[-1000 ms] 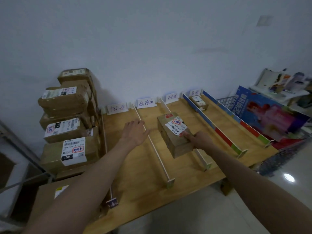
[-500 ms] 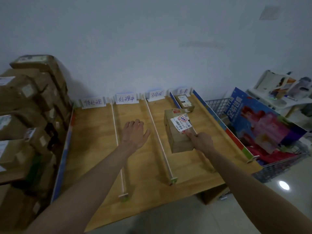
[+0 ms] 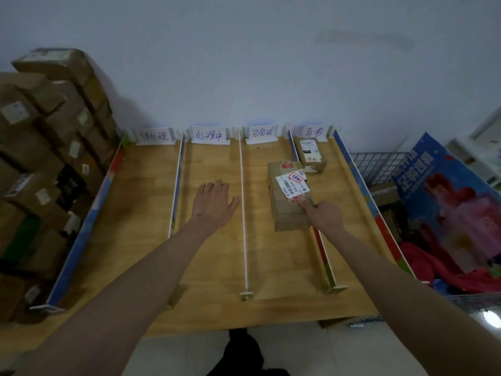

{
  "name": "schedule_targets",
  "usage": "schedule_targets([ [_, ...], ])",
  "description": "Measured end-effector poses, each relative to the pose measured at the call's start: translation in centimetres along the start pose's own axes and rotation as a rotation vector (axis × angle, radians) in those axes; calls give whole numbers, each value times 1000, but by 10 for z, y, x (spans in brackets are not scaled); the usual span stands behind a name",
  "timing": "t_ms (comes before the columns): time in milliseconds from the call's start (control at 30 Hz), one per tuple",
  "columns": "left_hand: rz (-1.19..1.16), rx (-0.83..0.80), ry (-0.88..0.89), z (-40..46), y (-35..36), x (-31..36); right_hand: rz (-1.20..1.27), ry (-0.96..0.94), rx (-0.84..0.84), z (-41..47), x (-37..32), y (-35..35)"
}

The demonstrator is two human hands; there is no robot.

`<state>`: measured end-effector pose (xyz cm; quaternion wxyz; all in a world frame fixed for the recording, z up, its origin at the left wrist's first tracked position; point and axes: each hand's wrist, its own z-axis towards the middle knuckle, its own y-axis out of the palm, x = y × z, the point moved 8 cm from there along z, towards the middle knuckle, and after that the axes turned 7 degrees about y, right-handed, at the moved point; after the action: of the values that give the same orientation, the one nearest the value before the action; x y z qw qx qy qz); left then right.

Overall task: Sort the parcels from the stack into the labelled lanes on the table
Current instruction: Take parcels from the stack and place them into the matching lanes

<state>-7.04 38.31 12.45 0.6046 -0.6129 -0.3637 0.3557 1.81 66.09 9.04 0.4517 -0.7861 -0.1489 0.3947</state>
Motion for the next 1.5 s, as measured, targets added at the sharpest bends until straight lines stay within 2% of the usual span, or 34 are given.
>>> schedule_targets([
  [233, 5, -35, -32, 69, 29, -4, 103, 28, -67, 84, -17, 23],
  [500, -61, -72, -127, 170, 70, -32, 35, -29, -110, 196, -76, 63],
  [767, -74, -88, -177, 248, 105, -61, 114, -12, -164, 280, -124, 118],
  [1033, -91, -99, -197, 272, 132, -77, 66, 10, -179, 323, -142, 155],
  [1233, -110, -106, -215, 269, 147, -88, 130, 68, -218, 332, -152, 173],
  [1500, -112, -129, -216, 255, 138, -89, 58, 27, -222, 317, -159, 154],
])
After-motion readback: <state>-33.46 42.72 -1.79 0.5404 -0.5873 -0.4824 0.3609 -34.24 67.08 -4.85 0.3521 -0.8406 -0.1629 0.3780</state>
